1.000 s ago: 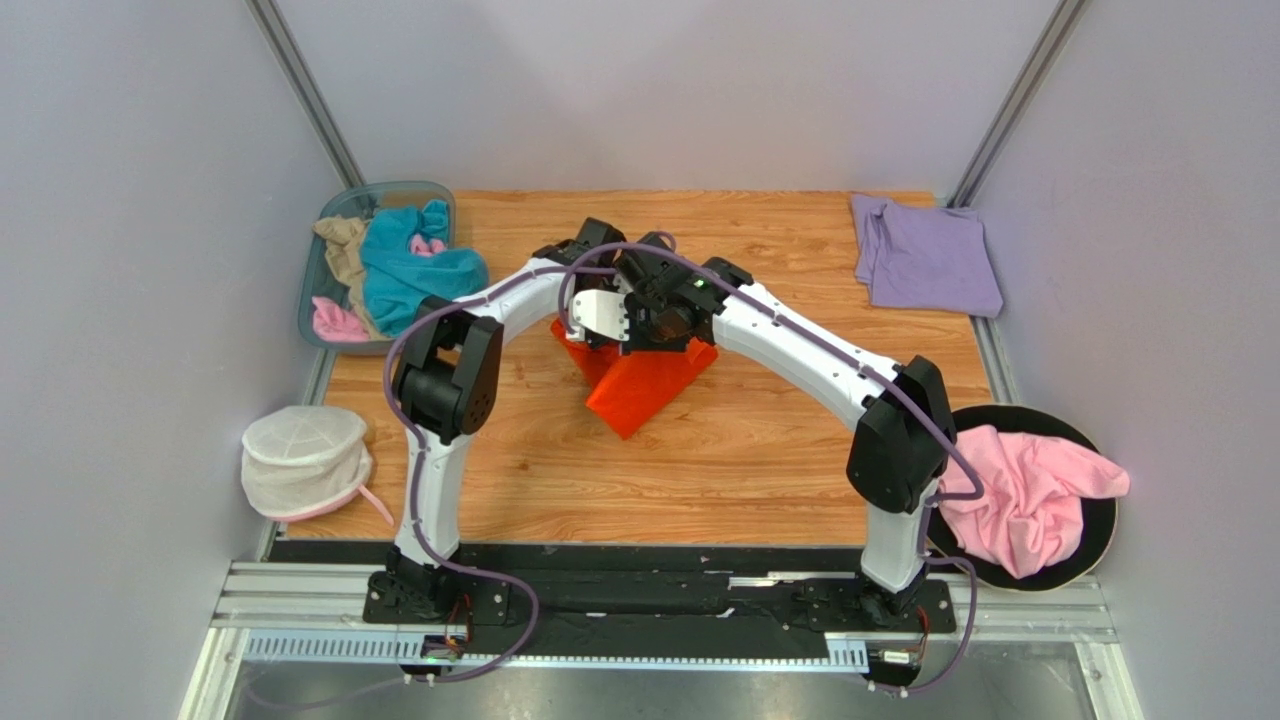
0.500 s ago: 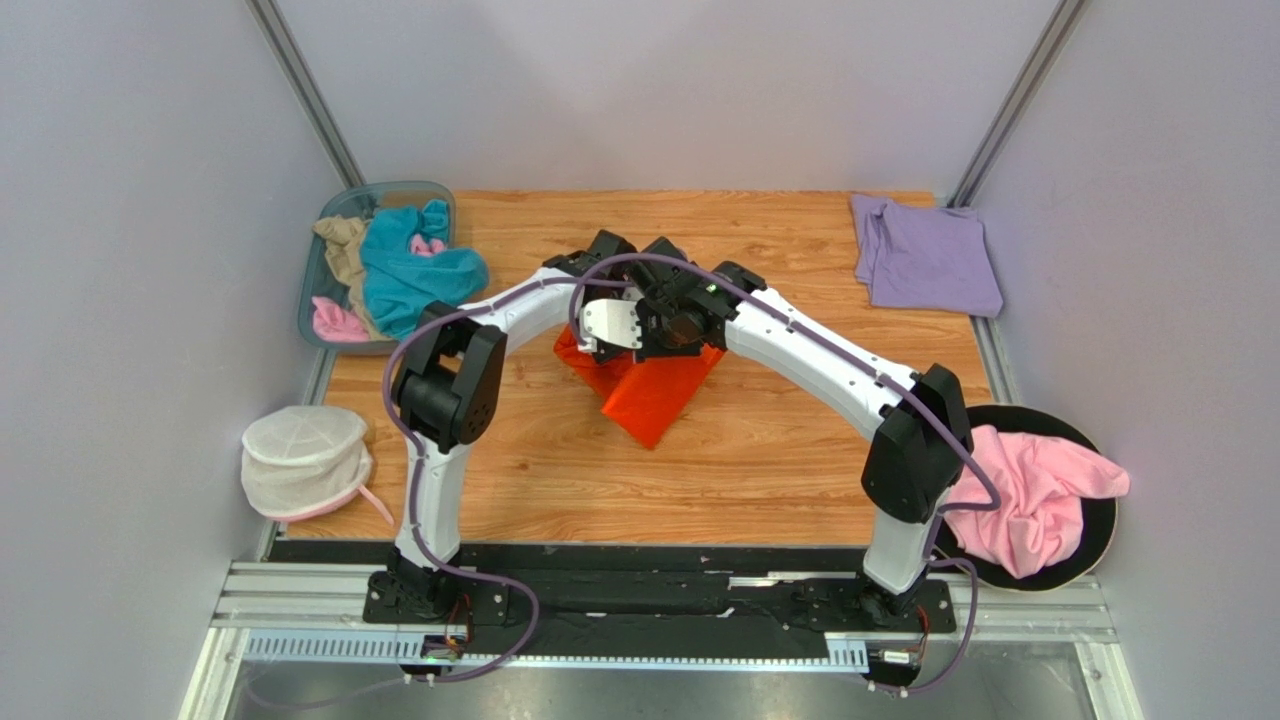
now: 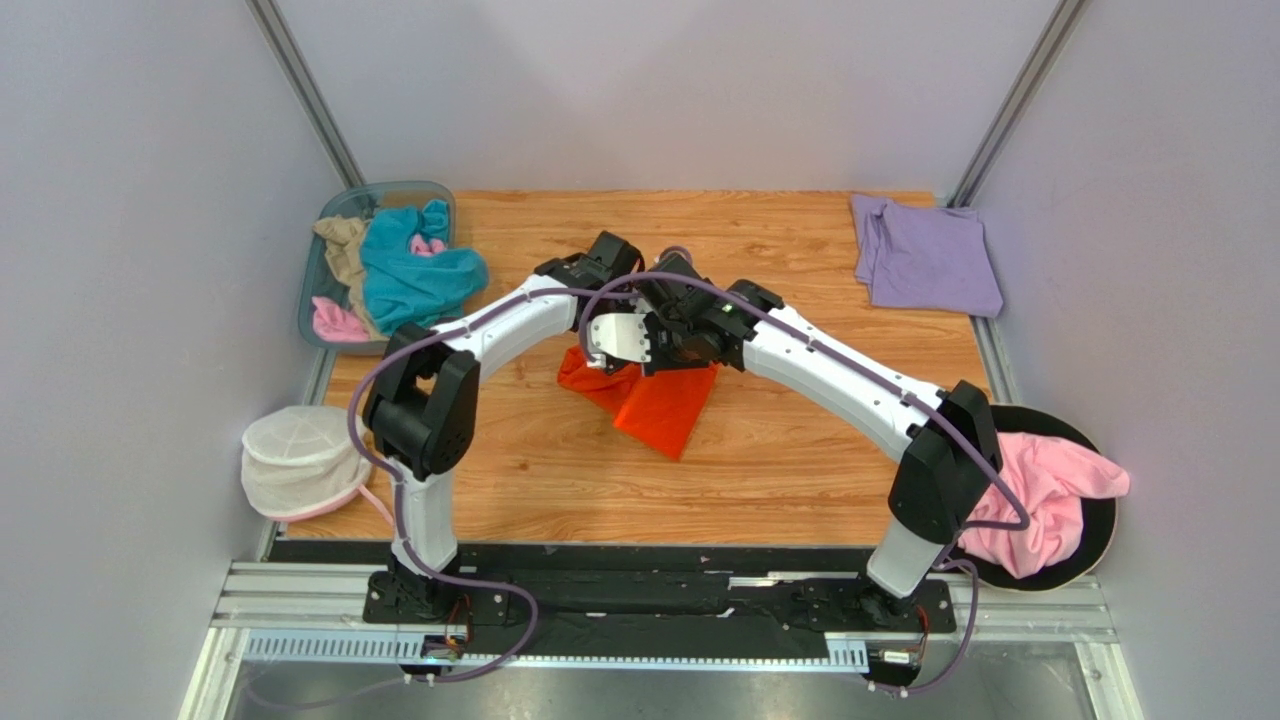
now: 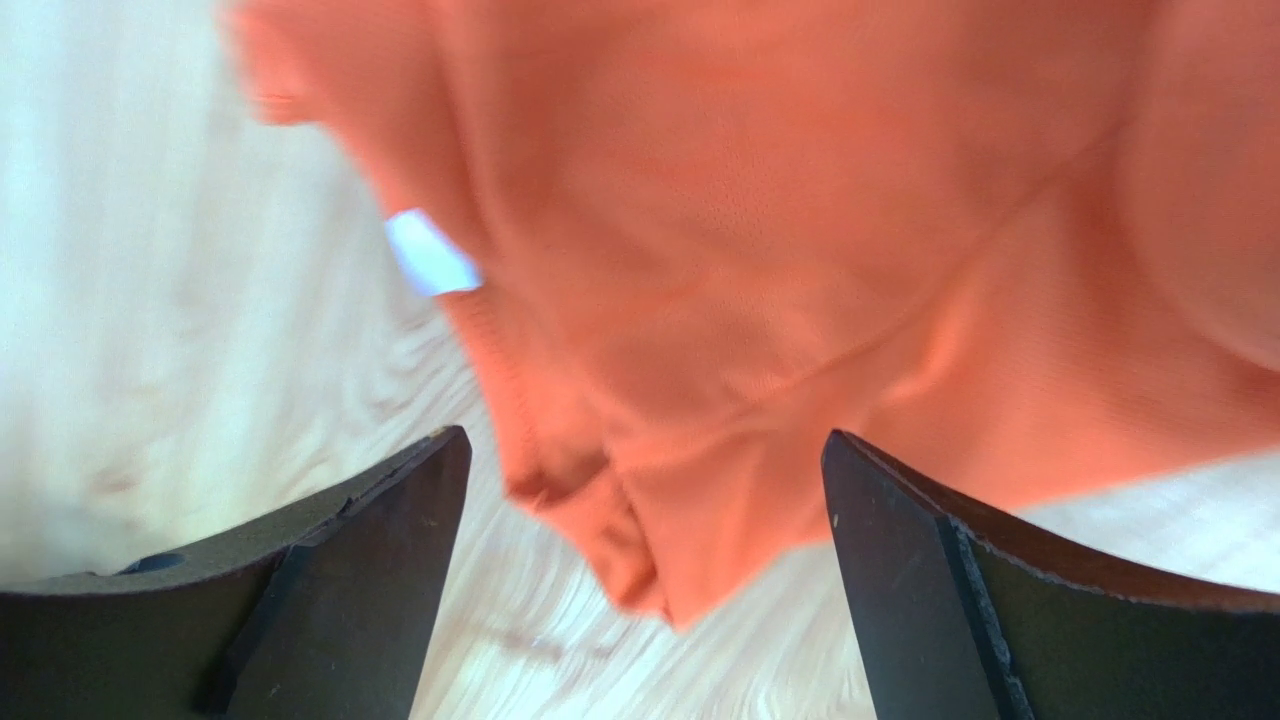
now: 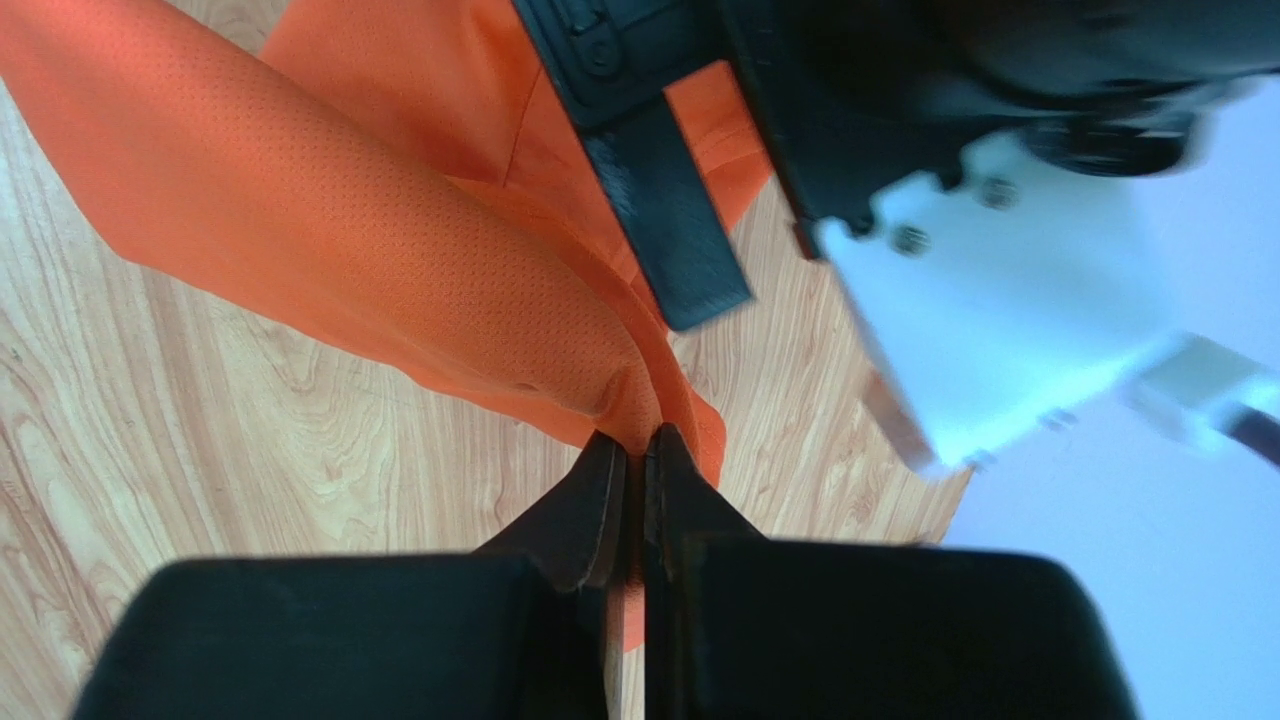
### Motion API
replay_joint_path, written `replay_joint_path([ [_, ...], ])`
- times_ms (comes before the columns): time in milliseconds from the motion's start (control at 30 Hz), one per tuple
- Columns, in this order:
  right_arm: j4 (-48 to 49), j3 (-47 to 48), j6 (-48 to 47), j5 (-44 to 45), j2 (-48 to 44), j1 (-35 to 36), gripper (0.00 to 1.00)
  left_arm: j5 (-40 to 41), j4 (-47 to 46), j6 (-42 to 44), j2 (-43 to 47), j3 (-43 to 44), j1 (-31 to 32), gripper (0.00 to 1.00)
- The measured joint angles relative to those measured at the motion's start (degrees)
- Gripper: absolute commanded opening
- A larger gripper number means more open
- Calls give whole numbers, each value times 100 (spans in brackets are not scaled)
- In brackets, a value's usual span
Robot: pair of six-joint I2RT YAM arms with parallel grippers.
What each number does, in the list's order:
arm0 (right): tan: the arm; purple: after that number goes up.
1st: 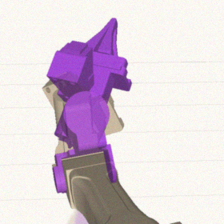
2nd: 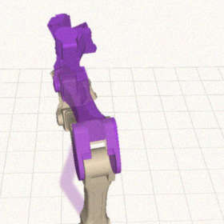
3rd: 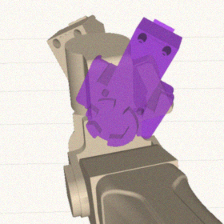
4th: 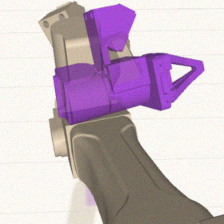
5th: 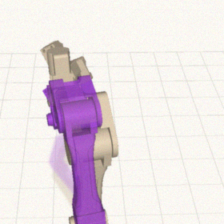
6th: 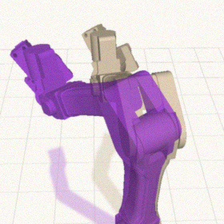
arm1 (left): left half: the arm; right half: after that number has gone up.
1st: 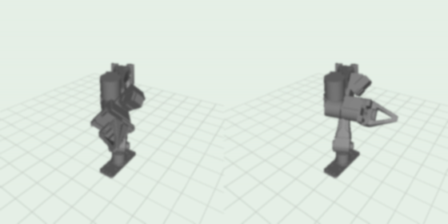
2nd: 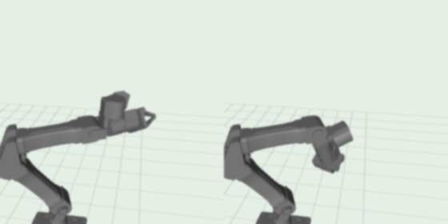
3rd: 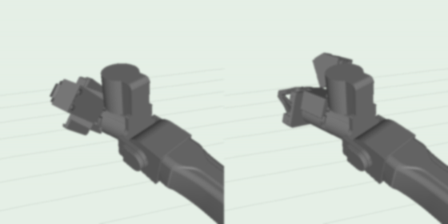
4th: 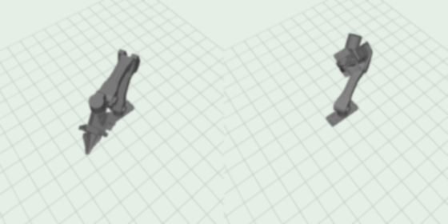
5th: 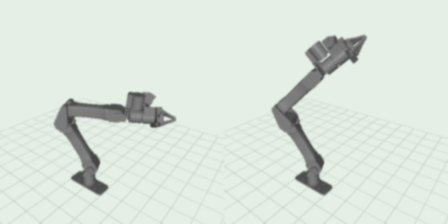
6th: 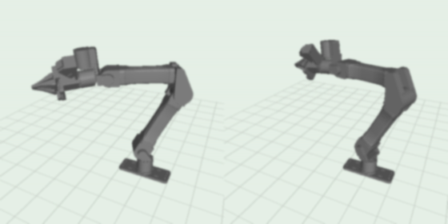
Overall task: Fold and stack the t-shirts
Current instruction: Fold the tshirt
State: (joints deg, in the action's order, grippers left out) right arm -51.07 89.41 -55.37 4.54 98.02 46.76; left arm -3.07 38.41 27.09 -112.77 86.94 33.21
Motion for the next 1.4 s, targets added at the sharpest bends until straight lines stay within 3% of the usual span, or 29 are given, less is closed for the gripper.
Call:
replay_joint_path([
  [367,407,-114,114,212,-317,-92,0,649,-682,28,846,0,-203,96],
  [733,463,542,109,201,330,-216,0,1241,-1589,186,498,55,-1620,96],
  [1400,551,1832,0,-190,2249,-234,0,1196,-2039,424,400,-260,-1670,95],
])
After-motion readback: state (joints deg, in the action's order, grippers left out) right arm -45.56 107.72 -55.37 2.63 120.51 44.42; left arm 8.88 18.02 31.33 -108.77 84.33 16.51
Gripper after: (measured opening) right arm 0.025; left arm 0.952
